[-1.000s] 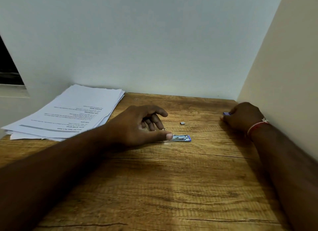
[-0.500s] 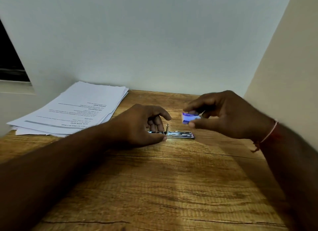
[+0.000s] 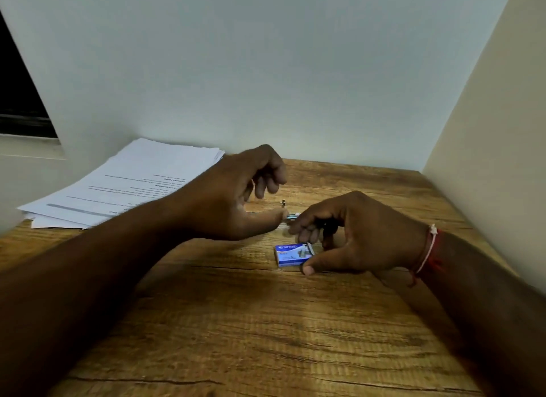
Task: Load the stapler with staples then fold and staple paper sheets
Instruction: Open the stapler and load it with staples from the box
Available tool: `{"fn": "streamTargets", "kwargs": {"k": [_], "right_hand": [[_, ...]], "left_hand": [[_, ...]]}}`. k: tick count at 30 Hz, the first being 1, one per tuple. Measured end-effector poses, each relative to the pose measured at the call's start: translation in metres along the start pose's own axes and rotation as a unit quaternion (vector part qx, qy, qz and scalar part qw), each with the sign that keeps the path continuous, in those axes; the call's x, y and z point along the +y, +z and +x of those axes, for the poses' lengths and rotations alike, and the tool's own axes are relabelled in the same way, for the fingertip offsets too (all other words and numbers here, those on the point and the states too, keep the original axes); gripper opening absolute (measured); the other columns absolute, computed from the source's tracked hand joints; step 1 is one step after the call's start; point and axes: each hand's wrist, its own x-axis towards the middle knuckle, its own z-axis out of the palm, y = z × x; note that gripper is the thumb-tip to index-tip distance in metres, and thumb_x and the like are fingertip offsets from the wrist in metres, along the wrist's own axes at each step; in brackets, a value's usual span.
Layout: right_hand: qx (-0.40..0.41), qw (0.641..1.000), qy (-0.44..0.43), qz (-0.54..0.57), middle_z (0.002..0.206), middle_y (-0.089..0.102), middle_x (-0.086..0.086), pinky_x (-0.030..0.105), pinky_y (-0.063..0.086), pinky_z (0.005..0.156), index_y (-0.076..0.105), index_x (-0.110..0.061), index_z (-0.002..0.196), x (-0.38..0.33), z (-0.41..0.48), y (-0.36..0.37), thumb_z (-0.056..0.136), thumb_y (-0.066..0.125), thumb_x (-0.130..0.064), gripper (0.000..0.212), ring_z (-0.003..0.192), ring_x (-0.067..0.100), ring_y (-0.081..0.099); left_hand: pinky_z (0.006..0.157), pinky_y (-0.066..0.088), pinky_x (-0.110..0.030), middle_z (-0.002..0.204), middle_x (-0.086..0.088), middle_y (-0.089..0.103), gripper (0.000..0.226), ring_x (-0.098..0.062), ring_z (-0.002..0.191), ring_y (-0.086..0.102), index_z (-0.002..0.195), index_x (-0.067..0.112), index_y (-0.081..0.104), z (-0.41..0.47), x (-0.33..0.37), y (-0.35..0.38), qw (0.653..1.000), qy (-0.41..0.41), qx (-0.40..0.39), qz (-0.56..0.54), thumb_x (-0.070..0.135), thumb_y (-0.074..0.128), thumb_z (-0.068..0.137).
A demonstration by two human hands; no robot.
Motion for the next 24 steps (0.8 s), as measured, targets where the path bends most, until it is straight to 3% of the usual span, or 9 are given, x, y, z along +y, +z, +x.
{"fn": "streamTargets", "kwargs": {"k": [3, 5, 7, 12, 18, 24], "right_hand": [[-0.014, 1.0, 0.017, 0.016, 0.096, 0.081, -0.011, 0.047, 0.065, 0.079, 0.083, -0.031, 0.117, 0.003, -0.002, -0.006, 0.076, 0.101, -0.034, 0.045, 0.088, 0.011, 0.076], [-0.021, 0.999, 0.022, 0.021, 0.094, 0.081, -0.008, 0.049, 0.065, 0.078, 0.085, -0.033, 0.112, 0.003, -0.001, -0.007, 0.077, 0.101, -0.033, 0.039, 0.084, 0.013, 0.076], [-0.022, 0.999, 0.026, 0.026, 0.092, 0.081, -0.008, 0.05, 0.065, 0.076, 0.086, -0.033, 0.108, 0.004, -0.001, -0.007, 0.075, 0.101, -0.033, 0.036, 0.081, 0.014, 0.076], [-0.02, 0.998, 0.034, 0.052, 0.087, 0.083, -0.011, 0.038, 0.067, 0.076, 0.088, -0.027, 0.104, 0.004, -0.002, -0.009, 0.072, 0.103, -0.028, 0.035, 0.08, 0.01, 0.078], [-0.018, 0.997, 0.039, 0.069, 0.091, 0.084, -0.006, 0.05, 0.068, 0.082, 0.085, -0.024, 0.111, 0.006, -0.001, -0.009, 0.072, 0.104, -0.023, 0.044, 0.082, 0.018, 0.08], [-0.033, 0.995, 0.048, 0.076, 0.094, 0.084, -0.001, 0.049, 0.067, 0.084, 0.081, -0.023, 0.118, 0.006, -0.003, -0.011, 0.073, 0.103, -0.02, 0.05, 0.084, 0.02, 0.079]], "left_hand": [[0.056, 0.055, -0.026, 0.085, 0.007, 0.074, 0.044, -0.015, 0.067, 0.068, 0.098, 0.028, 0.074, -0.002, 0.02, 0.001, 0.996, -0.036, -0.077, -0.011, 0.05, 0.104, 0.072], [0.056, 0.051, -0.018, 0.087, 0.012, 0.075, 0.048, -0.012, 0.07, 0.071, 0.097, 0.031, 0.078, -0.003, 0.023, 0.01, 0.987, -0.06, -0.142, 0.032, 0.061, 0.102, 0.068], [0.059, 0.054, -0.019, 0.09, 0.015, 0.074, 0.049, -0.009, 0.075, 0.072, 0.101, 0.033, 0.081, -0.003, 0.022, 0.018, 0.98, -0.075, -0.177, 0.053, 0.065, 0.1, 0.069], [0.07, 0.065, -0.035, 0.091, 0.01, 0.077, 0.035, -0.01, 0.075, 0.076, 0.1, 0.03, 0.087, -0.002, 0.016, 0.017, 0.975, -0.108, -0.193, 0.027, 0.054, 0.099, 0.078], [0.066, 0.062, -0.026, 0.089, 0.006, 0.079, 0.033, -0.012, 0.074, 0.076, 0.1, 0.026, 0.087, -0.002, 0.017, 0.015, 0.971, -0.132, -0.199, -0.001, 0.045, 0.102, 0.078], [0.067, 0.061, -0.022, 0.089, 0.005, 0.08, 0.032, -0.016, 0.079, 0.077, 0.101, 0.026, 0.087, -0.001, 0.015, 0.012, 0.965, -0.149, -0.217, -0.017, 0.042, 0.102, 0.078]]}}
